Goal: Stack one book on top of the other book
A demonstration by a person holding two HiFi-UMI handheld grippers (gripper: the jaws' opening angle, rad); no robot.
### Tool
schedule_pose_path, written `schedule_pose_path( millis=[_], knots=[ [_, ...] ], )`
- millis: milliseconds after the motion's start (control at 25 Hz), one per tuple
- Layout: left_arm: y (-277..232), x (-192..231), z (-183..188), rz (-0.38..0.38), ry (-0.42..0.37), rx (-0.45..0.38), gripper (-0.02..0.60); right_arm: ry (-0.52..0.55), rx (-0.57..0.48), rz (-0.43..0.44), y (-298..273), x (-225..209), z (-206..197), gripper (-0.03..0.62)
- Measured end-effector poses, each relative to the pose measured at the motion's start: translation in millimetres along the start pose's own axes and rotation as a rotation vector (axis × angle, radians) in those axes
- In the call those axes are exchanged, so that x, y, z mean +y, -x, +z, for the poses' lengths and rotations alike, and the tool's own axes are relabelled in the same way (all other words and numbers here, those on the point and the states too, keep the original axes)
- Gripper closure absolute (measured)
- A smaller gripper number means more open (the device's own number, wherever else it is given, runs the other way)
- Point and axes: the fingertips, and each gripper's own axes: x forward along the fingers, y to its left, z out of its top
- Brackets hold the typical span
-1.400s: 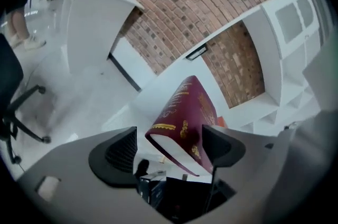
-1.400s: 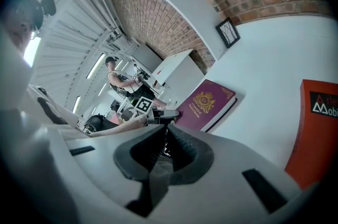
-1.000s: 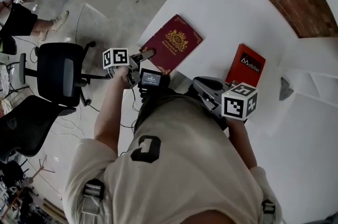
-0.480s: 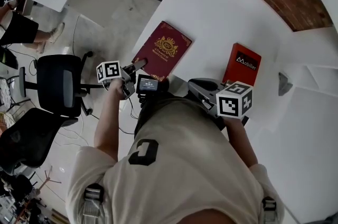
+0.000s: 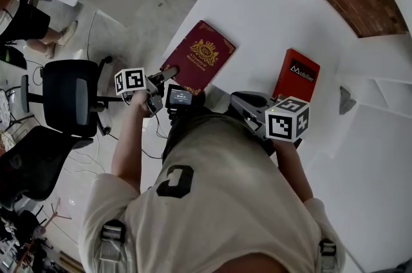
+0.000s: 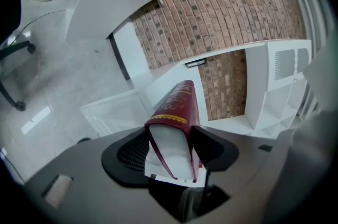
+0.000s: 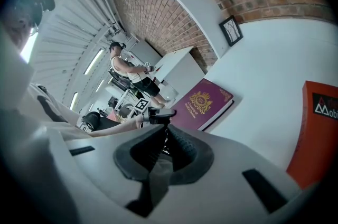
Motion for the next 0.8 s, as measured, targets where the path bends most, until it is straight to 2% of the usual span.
schedule_pose_path(
  millis=[480,800],
  knots=[
    [18.9,-21.3,15.7,-0.091,0.098,-0.11,0.357,0.01,-0.014,-0.003,-3.8,9.1,-0.4,0.582],
    [14.2,-42.4,31.5,-0.129,0.125,-0.188,0.362,-0.011,-0.032,-0.005,1.3,4.6,-1.1,0.582]
  ],
)
